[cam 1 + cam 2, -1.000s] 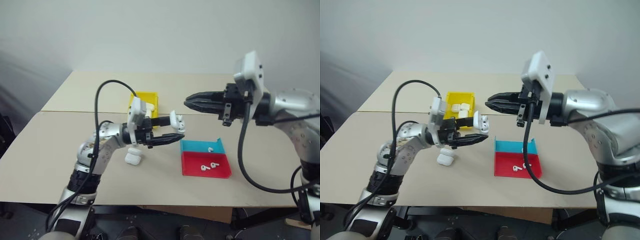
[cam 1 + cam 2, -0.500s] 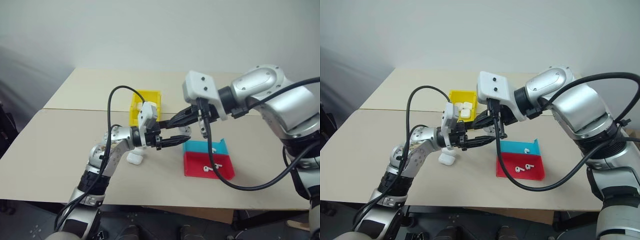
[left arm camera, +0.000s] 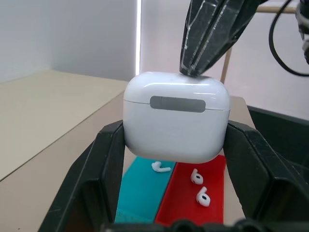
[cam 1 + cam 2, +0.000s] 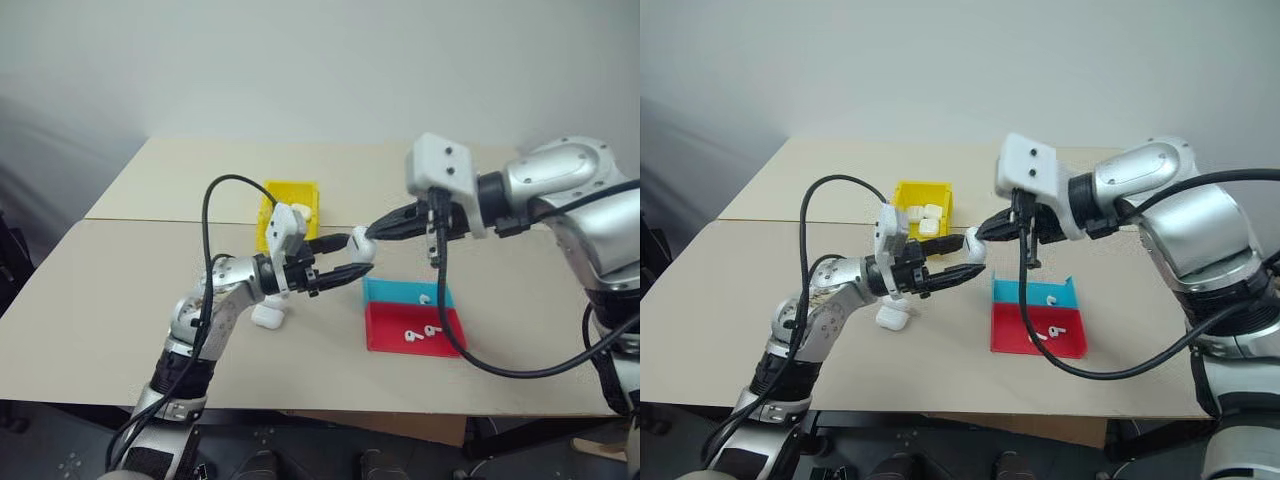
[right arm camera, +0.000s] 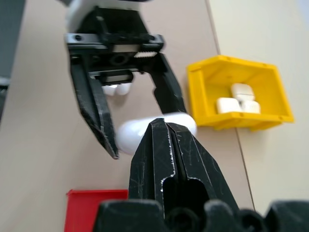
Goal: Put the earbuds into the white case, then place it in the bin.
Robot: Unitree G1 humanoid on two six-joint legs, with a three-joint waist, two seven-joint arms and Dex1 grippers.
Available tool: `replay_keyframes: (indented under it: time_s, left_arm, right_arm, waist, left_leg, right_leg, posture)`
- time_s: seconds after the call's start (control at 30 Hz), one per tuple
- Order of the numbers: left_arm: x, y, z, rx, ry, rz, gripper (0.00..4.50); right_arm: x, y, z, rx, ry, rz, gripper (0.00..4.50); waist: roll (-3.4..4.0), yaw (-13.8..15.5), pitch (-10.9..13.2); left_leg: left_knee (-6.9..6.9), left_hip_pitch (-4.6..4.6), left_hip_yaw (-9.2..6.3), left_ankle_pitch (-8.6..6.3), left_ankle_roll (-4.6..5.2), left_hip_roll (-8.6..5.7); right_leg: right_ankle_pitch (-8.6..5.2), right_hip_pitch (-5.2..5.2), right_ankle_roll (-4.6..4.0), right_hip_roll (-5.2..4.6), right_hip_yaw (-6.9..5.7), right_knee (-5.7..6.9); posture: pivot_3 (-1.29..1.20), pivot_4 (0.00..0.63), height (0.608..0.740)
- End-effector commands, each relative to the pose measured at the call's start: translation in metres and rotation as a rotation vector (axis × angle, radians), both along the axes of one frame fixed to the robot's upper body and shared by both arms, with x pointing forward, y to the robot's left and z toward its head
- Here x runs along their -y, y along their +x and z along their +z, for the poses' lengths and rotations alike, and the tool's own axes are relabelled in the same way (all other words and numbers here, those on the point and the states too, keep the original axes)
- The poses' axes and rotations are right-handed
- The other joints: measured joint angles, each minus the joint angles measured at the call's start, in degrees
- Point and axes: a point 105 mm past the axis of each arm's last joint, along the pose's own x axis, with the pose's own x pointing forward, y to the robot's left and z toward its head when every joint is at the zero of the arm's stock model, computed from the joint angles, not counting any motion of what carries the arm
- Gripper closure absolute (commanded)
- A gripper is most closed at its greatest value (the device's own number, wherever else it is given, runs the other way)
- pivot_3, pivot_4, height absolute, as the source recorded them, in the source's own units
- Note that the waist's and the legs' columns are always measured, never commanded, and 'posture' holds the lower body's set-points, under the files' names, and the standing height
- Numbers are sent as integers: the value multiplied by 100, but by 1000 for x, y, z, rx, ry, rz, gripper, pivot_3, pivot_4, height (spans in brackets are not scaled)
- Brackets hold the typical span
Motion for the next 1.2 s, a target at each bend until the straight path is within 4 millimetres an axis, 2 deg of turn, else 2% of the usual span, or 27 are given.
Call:
replay_keyframes:
  time_s: [0.03, 0.1, 0.17, 0.3, 0.4, 0.5, 0.63, 0.8, 0.93, 1.0, 1.07, 1.2]
  left_arm:
    - [-13, 13, 32, 68, -126, 196, 1724]
    - [-25, 30, 39, 53, -180, 361, 1724]
    - [-44, 58, 43, 15, -222, 597, 1724]
    - [-69, 96, 36, -35, -201, 886, 1724]
    - [-74, 121, 24, -75, -152, 977, 1724]
    - [-69, 139, 11, -108, -106, 984, 1724]
    - [-61, 158, -8, -147, -19, 1035, 1724]
    - [-59, 163, -18, -168, -1, 1033, 25]
    - [-61, 160, -9, -130, -54, 998, 8]
    - [-63, 152, -4, -63, -91, 926, 8]
    - [-67, 138, -3, -15, -109, 830, 8]
    - [-69, 97, -5, 128, -34, 666, 8]
  right_arm:
    - [19, -2, 41, 43, 306, -115, 4450]
    - [32, -1, 35, 39, 375, -196, 4450]
    - [46, 2, 14, 35, 428, -310, 4450]
    - [47, 4, -9, 5, 533, -456, 4450]
    - [33, 3, -17, 15, 571, -534, 4450]
    - [21, 0, -20, 43, 567, -551, 4450]
    - [17, -3, -17, 76, 556, -558, 4450]
    - [20, -6, -14, 107, 560, -574, 4500]
    - [19, -9, -12, 118, 571, -572, 4500]
    - [18, -10, -16, 133, 555, -567, 4500]
    - [18, -12, -26, 159, 507, -561, 4500]
    - [21, -16, -44, 180, 476, -536, 4500]
  waist:
    - [0, 10, 0]
    - [-1, 58, -1]
    - [-10, 112, -7]
    - [-8, 102, -9]
    - [-6, 72, -10]
    - [-6, 69, -10]
    - [-6, 79, -10]
    - [-6, 76, -10]
    - [-6, 45, -10]
    - [-5, 24, -10]
    - [-3, -4, -12]
    - [0, -82, -13]
  left_leg:
    - [2, 1, 0, 0, 0, 0]
    - [7, 1, -9, 0, 0, 0]
    - [10, 3, -17, 0, 1, -1]
    - [21, 10, -14, 1, 2, -10]
    - [19, 10, -15, 6, 9, -10]
    - [18, 9, -18, 6, 10, -9]
    - [18, -4, -17, 6, 10, -12]
    - [7, -21, -17, 5, 10, -12]
    - [0, -20, -17, 6, 10, -12]
    - [0, -20, -17, 6, 9, -12]
    - [0, -18, -17, 6, 9, -11]
    - [-10, -16, -12, 6, 8, -10]
  right_leg:
    - [3, 1, -3, 0, 1, 4]
    - [5, 8, -4, 0, -6, 3]
    - [6, 26, -2, -1, -19, -8]
    - [13, 33, 17, -5, -8, -10]
    - [5, 25, 34, 0, -6, -1]
    - [5, 23, 33, 1, -12, -1]
    - [7, 21, 31, -2, -14, -14]
    - [19, 8, 11, -5, -16, -23]
    - [19, 3, 10, -4, -16, -18]
    - [19, 3, 10, -4, -16, -16]
    - [20, 5, 9, -4, -14, -16]
    - [20, 0, 4, -4, -5, -15]
  posture:
    - [0, 150, 740]
    - [0, 150, 740]
    - [0, 150, 740]
    - [0, 150, 740]
    - [0, 150, 740]
    - [0, 150, 740]
    - [0, 150, 740]
    - [0, 150, 740]
    - [0, 150, 740]
    - [0, 150, 740]
    - [0, 150, 740]
    - [0, 150, 740]
